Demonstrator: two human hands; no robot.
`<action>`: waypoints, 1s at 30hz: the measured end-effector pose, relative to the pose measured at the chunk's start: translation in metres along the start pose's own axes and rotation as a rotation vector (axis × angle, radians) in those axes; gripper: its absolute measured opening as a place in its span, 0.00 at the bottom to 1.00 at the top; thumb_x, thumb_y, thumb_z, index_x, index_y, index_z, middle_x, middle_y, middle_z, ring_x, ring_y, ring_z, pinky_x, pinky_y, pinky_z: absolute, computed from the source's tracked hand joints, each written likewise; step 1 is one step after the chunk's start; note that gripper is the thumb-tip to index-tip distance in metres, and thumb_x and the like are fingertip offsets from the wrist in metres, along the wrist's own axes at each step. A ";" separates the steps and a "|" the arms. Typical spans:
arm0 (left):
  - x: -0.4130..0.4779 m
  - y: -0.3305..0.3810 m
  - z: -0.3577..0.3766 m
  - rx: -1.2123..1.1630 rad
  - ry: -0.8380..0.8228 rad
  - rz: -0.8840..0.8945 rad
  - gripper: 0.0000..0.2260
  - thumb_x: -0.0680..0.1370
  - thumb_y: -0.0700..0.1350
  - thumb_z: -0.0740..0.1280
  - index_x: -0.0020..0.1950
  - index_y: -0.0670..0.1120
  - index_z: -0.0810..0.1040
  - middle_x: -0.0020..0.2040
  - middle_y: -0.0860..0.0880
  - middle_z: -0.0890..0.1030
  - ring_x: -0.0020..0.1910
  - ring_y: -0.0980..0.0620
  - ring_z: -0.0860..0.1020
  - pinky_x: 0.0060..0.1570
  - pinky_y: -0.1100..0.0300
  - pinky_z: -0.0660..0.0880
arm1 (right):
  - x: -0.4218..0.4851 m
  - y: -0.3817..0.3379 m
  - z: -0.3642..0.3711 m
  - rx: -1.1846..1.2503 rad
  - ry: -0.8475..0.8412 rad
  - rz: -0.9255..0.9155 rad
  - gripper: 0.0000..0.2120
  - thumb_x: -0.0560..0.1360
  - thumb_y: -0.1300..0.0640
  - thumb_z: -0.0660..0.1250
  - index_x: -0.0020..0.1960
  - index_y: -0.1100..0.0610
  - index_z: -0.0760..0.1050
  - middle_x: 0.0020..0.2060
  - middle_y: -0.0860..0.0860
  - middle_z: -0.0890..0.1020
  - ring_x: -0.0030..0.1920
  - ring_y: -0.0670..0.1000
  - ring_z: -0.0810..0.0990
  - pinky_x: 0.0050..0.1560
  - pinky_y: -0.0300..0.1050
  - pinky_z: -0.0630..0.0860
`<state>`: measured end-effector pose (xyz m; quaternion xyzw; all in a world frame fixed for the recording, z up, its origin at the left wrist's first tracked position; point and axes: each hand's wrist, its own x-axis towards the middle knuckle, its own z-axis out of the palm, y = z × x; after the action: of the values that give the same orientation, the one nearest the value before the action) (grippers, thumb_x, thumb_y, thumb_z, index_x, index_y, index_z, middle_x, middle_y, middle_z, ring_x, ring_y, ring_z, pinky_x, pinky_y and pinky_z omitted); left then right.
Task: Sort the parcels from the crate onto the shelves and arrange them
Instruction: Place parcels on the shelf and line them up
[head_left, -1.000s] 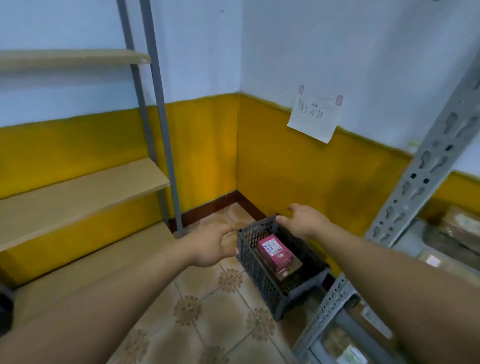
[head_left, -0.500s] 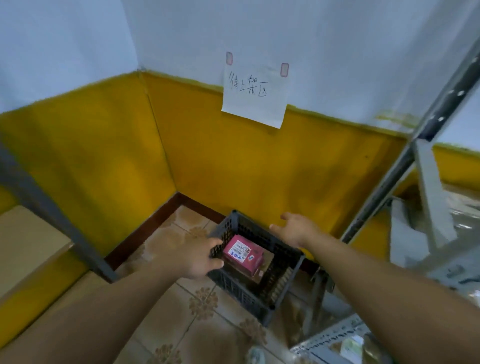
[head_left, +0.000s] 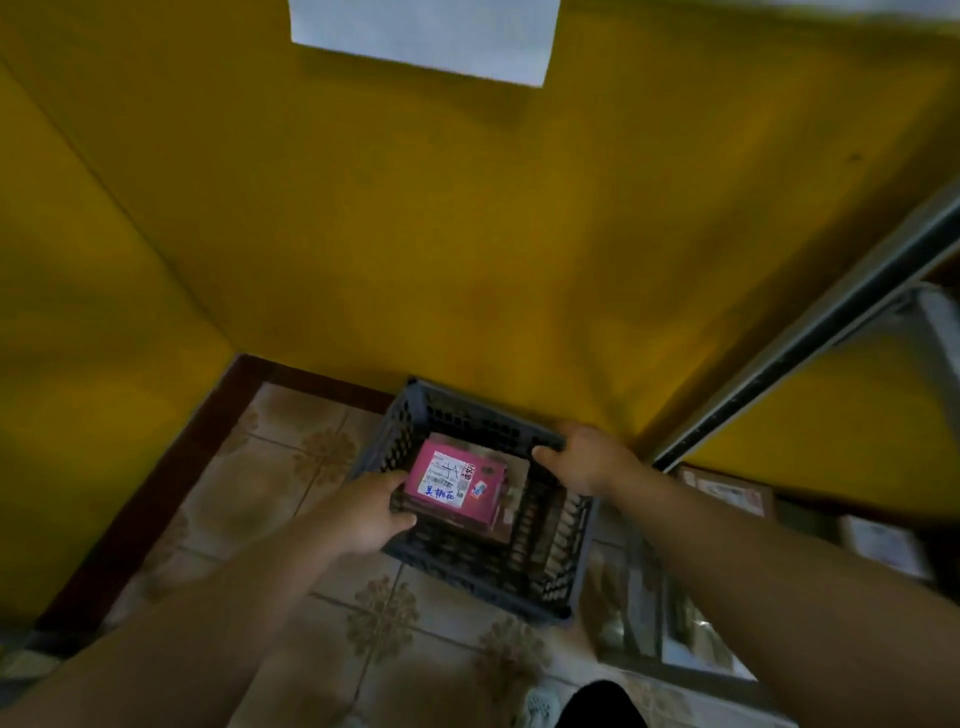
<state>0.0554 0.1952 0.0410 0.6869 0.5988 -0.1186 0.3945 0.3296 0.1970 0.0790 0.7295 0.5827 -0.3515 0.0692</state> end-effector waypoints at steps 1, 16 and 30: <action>0.022 -0.012 0.008 -0.009 0.008 0.010 0.22 0.78 0.53 0.66 0.72 0.57 0.67 0.65 0.53 0.77 0.59 0.51 0.76 0.57 0.56 0.74 | 0.021 0.003 0.016 -0.006 -0.009 0.012 0.31 0.82 0.39 0.58 0.78 0.56 0.60 0.68 0.57 0.74 0.61 0.58 0.76 0.55 0.51 0.75; 0.295 -0.140 0.157 -0.138 0.136 0.012 0.23 0.78 0.45 0.68 0.72 0.50 0.67 0.67 0.49 0.75 0.64 0.50 0.74 0.55 0.64 0.64 | 0.306 0.076 0.249 0.044 -0.016 0.029 0.28 0.82 0.43 0.60 0.74 0.58 0.61 0.68 0.59 0.74 0.61 0.59 0.77 0.49 0.46 0.72; 0.334 -0.137 0.164 -0.730 0.159 -0.019 0.29 0.78 0.43 0.69 0.76 0.51 0.60 0.63 0.47 0.77 0.47 0.56 0.77 0.40 0.63 0.74 | 0.333 0.072 0.282 0.657 0.175 0.077 0.40 0.79 0.48 0.66 0.81 0.48 0.43 0.60 0.54 0.79 0.44 0.52 0.84 0.42 0.45 0.80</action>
<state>0.0657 0.3228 -0.3339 0.5024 0.6365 0.1529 0.5648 0.2970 0.2976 -0.3500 0.7615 0.4142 -0.4537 -0.2067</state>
